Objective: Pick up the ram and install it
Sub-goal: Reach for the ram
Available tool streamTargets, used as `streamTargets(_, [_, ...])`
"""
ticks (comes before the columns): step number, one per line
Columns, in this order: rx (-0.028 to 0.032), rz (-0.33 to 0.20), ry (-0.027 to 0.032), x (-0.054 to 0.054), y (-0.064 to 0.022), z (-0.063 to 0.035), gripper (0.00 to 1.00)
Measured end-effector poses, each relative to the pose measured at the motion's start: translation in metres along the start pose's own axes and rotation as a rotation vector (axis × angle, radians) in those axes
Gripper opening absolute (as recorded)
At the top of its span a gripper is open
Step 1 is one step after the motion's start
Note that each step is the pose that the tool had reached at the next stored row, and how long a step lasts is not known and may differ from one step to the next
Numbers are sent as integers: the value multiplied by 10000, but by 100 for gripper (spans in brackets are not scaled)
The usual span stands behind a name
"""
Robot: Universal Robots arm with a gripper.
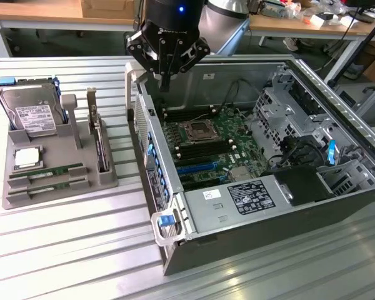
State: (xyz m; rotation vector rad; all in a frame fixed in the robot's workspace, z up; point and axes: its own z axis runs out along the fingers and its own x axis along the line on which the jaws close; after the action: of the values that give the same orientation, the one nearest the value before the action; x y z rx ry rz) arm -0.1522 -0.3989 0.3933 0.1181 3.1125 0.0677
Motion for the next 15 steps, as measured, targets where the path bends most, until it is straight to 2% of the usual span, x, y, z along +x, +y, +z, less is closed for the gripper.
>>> streamTargets(15, [0,0,0,175,-13,-5,10])
